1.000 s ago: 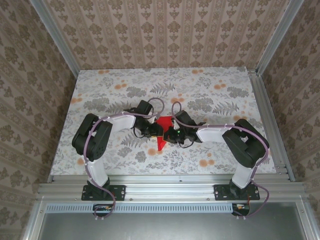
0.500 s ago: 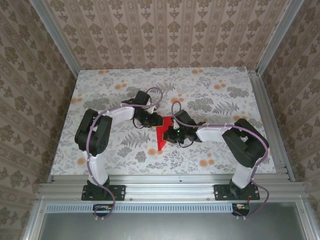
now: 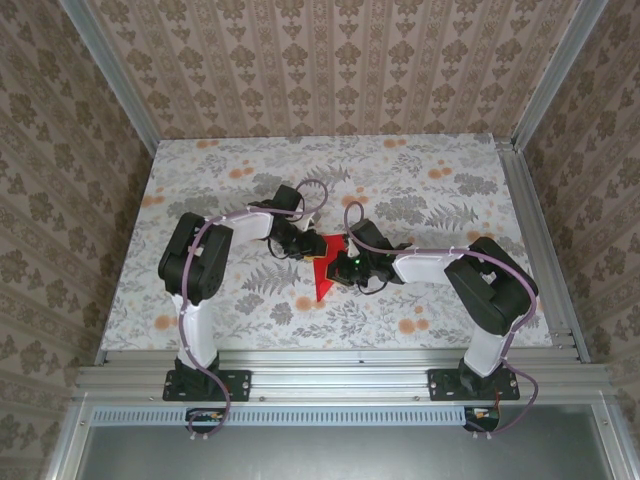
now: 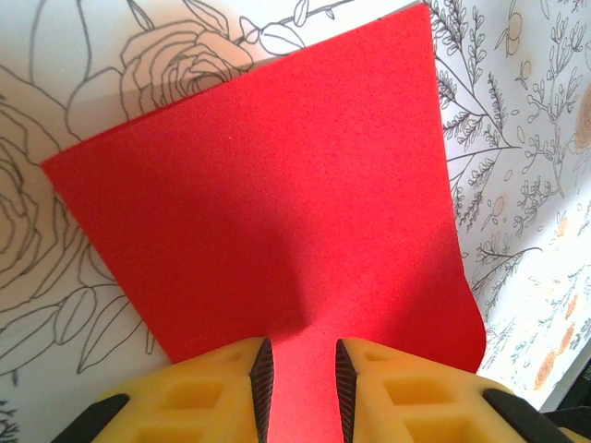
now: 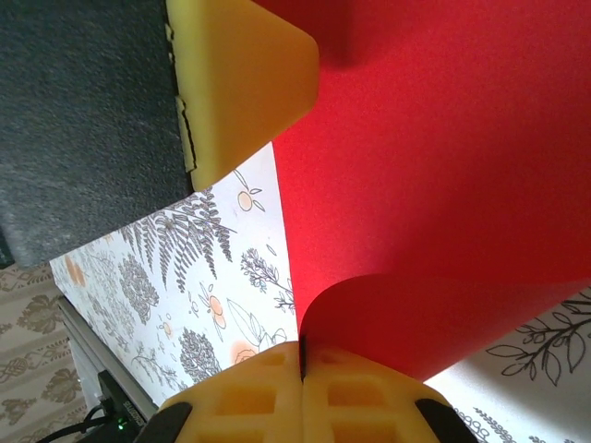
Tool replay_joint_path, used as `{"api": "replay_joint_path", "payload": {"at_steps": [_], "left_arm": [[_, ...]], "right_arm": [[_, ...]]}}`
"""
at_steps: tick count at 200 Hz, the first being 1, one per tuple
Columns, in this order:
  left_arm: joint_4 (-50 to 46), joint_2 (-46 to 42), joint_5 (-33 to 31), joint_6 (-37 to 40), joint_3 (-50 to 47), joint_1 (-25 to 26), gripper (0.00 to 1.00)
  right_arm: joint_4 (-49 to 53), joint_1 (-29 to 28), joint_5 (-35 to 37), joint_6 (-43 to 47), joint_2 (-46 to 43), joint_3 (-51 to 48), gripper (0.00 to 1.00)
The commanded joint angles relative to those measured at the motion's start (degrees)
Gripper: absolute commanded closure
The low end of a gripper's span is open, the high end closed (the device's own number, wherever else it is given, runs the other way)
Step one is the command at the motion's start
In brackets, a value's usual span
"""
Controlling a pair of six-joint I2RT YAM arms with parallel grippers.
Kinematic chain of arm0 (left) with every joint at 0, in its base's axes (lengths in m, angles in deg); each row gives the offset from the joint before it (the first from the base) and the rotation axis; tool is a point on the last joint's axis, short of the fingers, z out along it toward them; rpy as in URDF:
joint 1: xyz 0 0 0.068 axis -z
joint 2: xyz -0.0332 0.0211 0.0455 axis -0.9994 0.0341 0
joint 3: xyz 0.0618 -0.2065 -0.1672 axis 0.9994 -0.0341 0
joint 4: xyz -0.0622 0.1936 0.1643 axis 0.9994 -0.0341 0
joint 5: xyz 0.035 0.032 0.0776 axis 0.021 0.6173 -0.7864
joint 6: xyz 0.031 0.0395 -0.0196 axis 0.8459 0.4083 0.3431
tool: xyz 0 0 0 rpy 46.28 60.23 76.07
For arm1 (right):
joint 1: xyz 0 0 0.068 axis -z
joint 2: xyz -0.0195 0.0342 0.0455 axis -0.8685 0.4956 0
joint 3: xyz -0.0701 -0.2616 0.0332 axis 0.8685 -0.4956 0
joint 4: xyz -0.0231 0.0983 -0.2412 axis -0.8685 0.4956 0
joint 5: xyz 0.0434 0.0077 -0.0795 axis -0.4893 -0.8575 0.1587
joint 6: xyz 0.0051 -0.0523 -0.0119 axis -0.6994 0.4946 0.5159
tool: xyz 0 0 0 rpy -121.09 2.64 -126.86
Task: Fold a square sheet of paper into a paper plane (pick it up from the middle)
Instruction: Third fold the triangle at the center of the table.
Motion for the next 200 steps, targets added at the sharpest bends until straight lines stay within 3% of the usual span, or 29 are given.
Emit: {"api": "replay_joint_path", "payload": {"at_steps": [1,200], "left_arm": [[-1.3,1.0,0.1,1.6,-0.1,0.0,0.71],[-0.5,1.0,0.6,1.6,-1.3,0.0,0.71]], "right_arm": [[-0.8,0.4,0.3,-1.4,1.2,1.7,0.94],[4.8,0.3,2.7,0.1,4.9,5.3,0.94]]}}
